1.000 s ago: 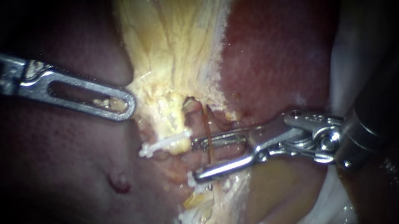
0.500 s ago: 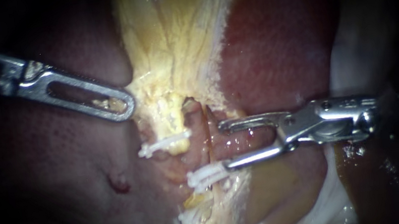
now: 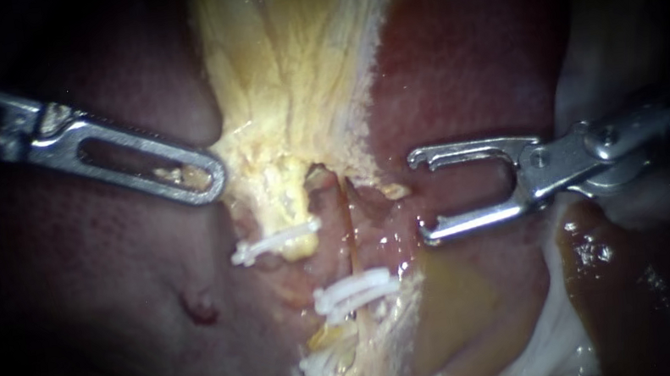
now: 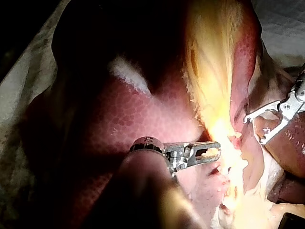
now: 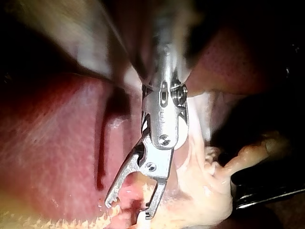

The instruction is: Going back second clip right tube

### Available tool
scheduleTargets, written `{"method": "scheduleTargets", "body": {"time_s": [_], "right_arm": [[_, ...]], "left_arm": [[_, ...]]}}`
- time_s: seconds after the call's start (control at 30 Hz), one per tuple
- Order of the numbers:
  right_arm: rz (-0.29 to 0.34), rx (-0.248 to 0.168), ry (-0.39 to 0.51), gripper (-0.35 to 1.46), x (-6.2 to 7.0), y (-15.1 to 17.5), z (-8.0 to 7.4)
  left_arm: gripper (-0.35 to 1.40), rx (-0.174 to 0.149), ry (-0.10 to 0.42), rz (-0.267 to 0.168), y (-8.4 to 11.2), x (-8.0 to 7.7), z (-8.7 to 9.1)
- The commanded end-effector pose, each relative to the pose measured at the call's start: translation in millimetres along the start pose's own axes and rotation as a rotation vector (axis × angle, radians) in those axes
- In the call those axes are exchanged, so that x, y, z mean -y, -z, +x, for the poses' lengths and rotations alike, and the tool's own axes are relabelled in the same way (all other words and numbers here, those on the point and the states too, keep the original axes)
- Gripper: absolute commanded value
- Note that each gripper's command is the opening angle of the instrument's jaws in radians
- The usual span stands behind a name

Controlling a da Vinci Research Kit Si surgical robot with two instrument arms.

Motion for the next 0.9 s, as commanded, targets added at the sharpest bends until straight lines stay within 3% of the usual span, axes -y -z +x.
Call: {"method": "scheduleTargets", "body": {"time_s": [0.03,0.13,0.37,0.47,0.9], "right_arm": [[0.006,0.000,0.000,0.50,0.1,0.1,0.0],[0.022,0.006,0.008,0.50,0.5,0.4,0.1],[0.040,0.063,0.038,0.49,1.1,0.8,0.4],[0.041,0.066,0.044,0.49,1.1,0.9,0.5],[0.038,0.096,0.050,0.50,1.3,1.1,1.0]], "left_arm": [[-0.35,0.000,0.000,0.000,-0.1,0.0,0.0],[-0.35,0.001,-0.001,-0.001,-0.2,-0.1,0.1],[-0.35,0.004,-0.003,-0.006,-1.2,-0.5,0.3],[-0.35,0.002,-0.004,-0.004,-2.1,-1.0,0.2],[-0.35,-0.018,-0.009,-0.015,-7.2,-4.7,-0.2]]}}
